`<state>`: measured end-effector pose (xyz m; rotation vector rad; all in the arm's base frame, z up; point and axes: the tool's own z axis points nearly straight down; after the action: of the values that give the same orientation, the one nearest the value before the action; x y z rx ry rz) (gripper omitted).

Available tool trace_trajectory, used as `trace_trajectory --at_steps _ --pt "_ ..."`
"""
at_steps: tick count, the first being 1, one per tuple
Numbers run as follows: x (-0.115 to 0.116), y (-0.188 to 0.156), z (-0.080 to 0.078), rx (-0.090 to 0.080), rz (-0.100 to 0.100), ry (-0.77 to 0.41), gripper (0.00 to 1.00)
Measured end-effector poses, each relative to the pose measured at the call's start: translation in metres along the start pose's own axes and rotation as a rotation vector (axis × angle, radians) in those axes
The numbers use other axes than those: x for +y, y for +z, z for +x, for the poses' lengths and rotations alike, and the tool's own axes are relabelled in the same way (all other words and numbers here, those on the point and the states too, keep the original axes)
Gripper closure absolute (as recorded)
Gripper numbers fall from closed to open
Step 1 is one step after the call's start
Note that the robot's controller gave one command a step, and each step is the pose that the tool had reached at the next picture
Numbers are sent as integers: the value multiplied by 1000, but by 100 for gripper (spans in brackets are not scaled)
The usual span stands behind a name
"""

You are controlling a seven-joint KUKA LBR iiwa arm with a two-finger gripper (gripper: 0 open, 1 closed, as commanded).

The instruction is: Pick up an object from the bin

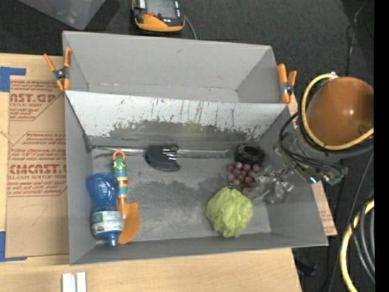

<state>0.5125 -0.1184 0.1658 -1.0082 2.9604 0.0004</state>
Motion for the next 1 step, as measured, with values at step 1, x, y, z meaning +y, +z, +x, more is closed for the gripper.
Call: trace_trajectory --at_steps 1 --pt "10 19 -6 -1 1 -113 100"
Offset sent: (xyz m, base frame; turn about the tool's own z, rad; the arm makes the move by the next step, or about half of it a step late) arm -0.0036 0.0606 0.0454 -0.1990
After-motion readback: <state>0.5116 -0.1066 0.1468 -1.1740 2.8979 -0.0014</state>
